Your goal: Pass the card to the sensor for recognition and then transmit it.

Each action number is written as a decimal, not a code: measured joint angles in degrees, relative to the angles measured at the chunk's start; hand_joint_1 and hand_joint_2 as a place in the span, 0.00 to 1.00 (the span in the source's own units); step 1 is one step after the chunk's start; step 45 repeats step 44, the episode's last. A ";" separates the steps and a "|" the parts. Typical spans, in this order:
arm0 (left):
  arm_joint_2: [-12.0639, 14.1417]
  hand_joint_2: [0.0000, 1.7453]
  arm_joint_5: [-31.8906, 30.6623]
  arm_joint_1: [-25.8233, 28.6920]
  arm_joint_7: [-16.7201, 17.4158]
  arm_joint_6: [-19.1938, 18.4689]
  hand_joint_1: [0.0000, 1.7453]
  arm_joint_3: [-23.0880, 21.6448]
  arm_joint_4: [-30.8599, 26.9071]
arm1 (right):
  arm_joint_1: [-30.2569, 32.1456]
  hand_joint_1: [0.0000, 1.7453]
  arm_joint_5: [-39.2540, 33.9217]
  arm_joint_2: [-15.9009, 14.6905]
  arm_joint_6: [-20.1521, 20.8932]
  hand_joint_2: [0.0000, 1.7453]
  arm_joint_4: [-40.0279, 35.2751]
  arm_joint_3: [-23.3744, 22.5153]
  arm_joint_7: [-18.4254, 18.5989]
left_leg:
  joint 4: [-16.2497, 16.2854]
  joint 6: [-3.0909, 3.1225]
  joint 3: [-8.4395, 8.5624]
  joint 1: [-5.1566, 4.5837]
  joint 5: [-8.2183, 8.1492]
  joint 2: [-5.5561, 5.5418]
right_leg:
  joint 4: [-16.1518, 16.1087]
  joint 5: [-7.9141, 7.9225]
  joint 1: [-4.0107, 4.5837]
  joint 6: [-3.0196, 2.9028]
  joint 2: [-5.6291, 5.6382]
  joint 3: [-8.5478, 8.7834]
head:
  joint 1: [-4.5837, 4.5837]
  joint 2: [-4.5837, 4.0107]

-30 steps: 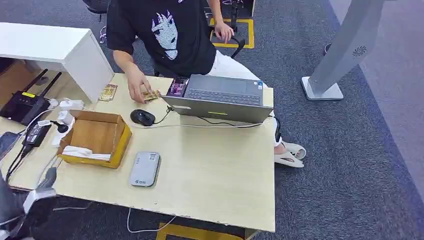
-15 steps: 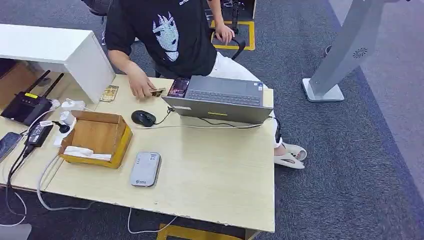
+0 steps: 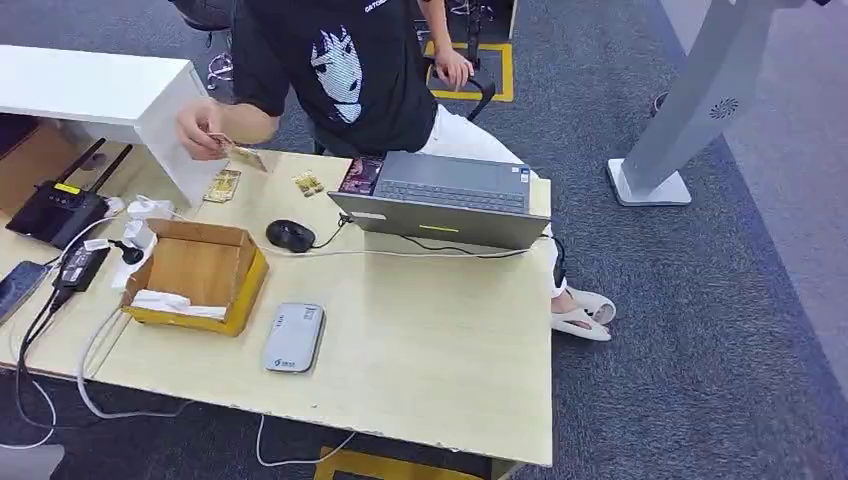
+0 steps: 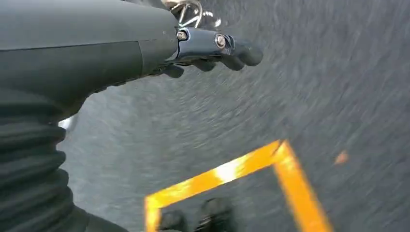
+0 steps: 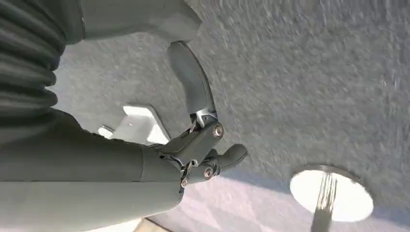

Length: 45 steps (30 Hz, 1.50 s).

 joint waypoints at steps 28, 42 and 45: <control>5.99 1.00 -24.28 -0.02 1.53 -8.39 0.00 -22.03 11.95 | -0.40 0.00 0.26 -0.79 1.68 0.00 5.42 9.50 8.94 | -0.01 0.00 -0.04 0.07 -0.01 0.02 | 0.01 -0.03 0.09 -0.03 0.02 -0.05 | -0.04 0.00; 6.36 1.00 -17.01 1.65 2.51 -10.97 0.00 -27.12 11.99 | 1.53 0.00 -8.63 -2.58 6.29 1.00 5.07 18.29 9.14 | -0.01 0.01 -0.05 0.05 -0.02 0.02 | 0.01 -0.04 0.10 -0.02 0.02 -0.06 | -0.04 0.00; 6.64 1.00 -15.54 1.97 2.40 -11.78 0.00 -28.63 11.99 | 1.95 0.00 -11.31 -3.02 7.46 1.00 4.83 20.37 9.14 | -0.01 0.02 -0.05 0.05 -0.02 0.02 | 0.01 -0.04 0.10 -0.02 0.03 -0.06 | -0.04 0.00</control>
